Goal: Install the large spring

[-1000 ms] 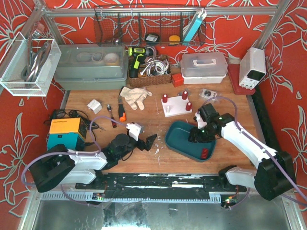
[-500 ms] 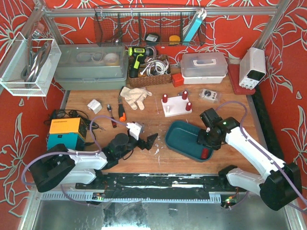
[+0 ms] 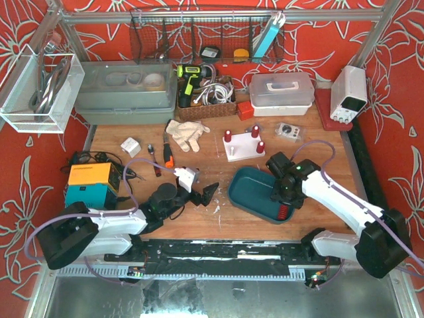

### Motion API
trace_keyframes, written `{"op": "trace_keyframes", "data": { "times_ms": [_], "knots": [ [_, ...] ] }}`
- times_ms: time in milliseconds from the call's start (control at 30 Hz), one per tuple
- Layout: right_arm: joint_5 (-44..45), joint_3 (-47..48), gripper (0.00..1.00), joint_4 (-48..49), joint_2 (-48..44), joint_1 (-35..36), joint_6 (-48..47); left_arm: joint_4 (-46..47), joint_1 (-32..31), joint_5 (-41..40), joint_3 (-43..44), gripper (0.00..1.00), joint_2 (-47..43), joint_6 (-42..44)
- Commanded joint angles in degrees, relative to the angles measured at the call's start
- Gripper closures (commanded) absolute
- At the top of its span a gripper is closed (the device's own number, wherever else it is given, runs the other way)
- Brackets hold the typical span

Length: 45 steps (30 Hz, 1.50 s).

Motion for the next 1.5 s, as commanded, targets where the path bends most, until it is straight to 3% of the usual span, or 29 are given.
{"op": "trace_keyframes", "data": {
  "times_ms": [0,833,1267,1467],
  "knots": [
    [3.23,0.29,0.40,-0.73,1.83,0.84,2.17,-0.27,0.07,-0.32,1.12,0.00,-1.32,0.60],
    [1.38,-2.51,0.41,5.41,13.97,3.39,4.83,-2.67,0.09,-0.50,2.39,0.00,-1.86,0.58],
    [-1.02,-3.14,0.56,12.77,16.67,3.38,3.74,-2.68,0.04,-0.51,2.26,0.00,-2.37,0.53],
    [0.18,-3.18,0.70,13.66,16.82,3.33,3.44,-2.77,0.09,-0.51,2.28,0.00,-2.32,0.58]
  ]
}}
